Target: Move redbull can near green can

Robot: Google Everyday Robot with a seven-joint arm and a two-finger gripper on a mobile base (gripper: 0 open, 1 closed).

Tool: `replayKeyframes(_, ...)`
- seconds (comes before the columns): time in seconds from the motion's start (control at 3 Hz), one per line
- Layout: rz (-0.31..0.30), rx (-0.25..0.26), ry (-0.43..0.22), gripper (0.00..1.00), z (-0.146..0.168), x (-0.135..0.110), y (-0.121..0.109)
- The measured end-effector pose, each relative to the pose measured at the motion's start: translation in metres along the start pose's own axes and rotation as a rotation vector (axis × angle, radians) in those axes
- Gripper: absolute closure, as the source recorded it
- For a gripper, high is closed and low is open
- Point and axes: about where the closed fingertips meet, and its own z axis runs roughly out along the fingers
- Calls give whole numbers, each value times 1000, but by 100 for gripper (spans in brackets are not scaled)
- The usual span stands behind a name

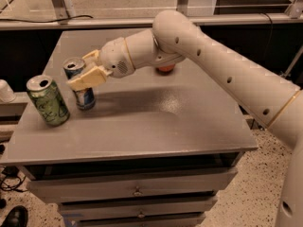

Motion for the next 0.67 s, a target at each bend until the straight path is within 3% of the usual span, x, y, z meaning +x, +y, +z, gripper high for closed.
replayKeyframes(0.67, -81, -88, -18, 38, 5, -2, 11)
